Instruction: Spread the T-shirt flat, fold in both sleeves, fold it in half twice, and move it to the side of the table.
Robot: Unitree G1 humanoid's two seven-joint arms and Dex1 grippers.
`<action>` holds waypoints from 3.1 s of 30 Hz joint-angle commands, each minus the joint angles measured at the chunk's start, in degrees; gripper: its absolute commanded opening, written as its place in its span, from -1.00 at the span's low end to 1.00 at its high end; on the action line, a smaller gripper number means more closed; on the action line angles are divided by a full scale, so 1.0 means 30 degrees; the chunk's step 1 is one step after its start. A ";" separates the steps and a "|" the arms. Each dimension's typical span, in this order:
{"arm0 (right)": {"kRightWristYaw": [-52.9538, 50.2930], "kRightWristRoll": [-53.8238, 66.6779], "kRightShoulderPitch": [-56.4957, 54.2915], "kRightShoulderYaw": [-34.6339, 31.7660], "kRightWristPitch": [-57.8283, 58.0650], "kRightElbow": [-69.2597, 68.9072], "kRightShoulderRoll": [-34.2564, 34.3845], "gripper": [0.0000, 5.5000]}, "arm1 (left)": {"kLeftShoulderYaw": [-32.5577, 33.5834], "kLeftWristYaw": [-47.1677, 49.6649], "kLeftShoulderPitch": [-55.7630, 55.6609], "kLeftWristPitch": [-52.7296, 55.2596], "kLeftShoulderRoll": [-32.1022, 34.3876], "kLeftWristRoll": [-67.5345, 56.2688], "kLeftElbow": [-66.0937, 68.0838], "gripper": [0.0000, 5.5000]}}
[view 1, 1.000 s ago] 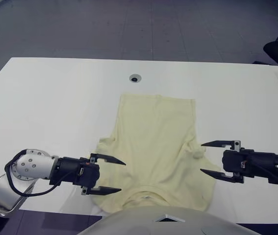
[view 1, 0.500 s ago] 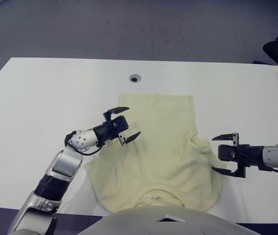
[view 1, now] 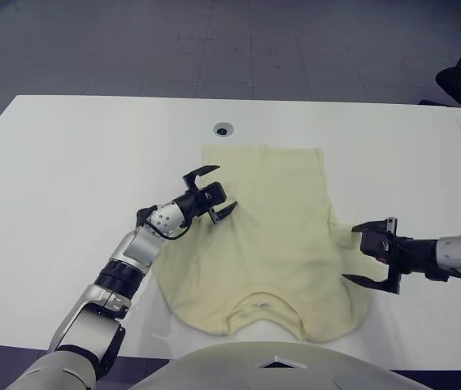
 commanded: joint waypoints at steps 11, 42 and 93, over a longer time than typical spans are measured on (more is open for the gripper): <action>-0.6397 -0.1402 -0.6608 0.2046 -0.1058 0.2663 0.5103 0.96 | 0.0751 0.0442 -0.1063 -0.1141 -0.1725 -0.0286 0.1231 0.95; -1.5961 -0.1376 -0.5704 -0.0426 -0.6945 0.4258 1.3953 0.96 | 0.9104 -1.0012 0.8055 -0.7781 1.1234 -0.3041 -0.5631 0.95; -1.5717 -0.1399 -0.4747 -0.0334 -0.6498 0.2025 1.4070 0.96 | 0.3637 -0.7250 0.8025 -1.1469 1.2416 -0.0300 -0.2450 -0.99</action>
